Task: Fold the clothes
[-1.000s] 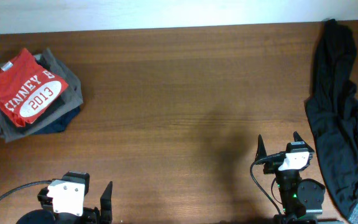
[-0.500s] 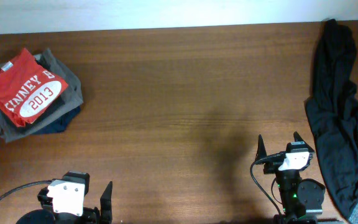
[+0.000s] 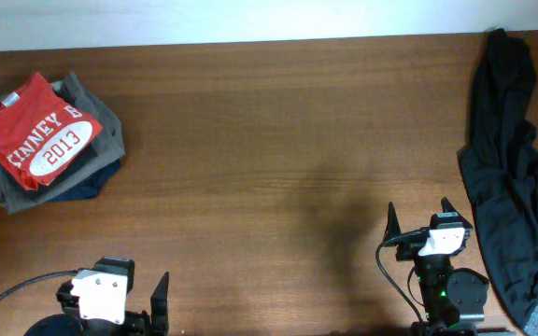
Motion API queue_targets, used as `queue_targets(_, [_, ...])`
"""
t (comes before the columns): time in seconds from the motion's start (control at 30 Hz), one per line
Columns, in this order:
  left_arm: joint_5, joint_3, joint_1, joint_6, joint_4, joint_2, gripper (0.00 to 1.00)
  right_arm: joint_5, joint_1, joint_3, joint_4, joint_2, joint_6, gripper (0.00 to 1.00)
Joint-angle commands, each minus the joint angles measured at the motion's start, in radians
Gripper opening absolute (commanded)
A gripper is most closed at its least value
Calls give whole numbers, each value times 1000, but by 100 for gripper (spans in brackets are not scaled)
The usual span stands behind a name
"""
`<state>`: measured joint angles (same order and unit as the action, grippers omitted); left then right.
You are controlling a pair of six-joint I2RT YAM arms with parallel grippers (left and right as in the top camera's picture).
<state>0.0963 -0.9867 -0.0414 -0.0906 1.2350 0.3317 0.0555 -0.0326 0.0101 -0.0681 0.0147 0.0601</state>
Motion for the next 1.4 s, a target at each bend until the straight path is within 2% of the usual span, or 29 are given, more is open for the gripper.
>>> queue_targets(0.0, [-7, 41, -5, -16, -42, -5, 99, -12, 5, -5, -7, -8, 4, 99])
queue_targets(0.2, [-7, 224, -5, -16, -255, -48, 99, -12, 5, -5, -7, -8, 4, 99])
queue_targets(0.43, [60, 513, -5, -13, -508, -206, 99, -12, 5, -5, -7, -8, 4, 99])
queue_targets(0.63, [99, 736, -5, -12, -827, -322, 99, -12, 5, -5, -7, -8, 4, 99])
queue_targets(0.73, [97, 832, -3, -12, -1027, -327, 99, -12, 5, -5, -7, -8, 4, 99])
queue_targets(0.93, [-35, 980, -4, -13, -1371, -327, 99, -12, 5, -5, -6, -8, 4, 99])
queue_targets(1.1, [-159, 978, -3, -16, -1303, -327, 99, -12, 5, -5, -7, -8, 4, 99])
queue_targets(1.2, [-155, 978, -3, -17, -1142, -327, 99, -12, 5, -5, -7, -8, 4, 99])
queue_targets(1.37, [-122, 977, -3, -16, -1154, -327, 99, -12, 5, -5, -7, -8, 4, 99])
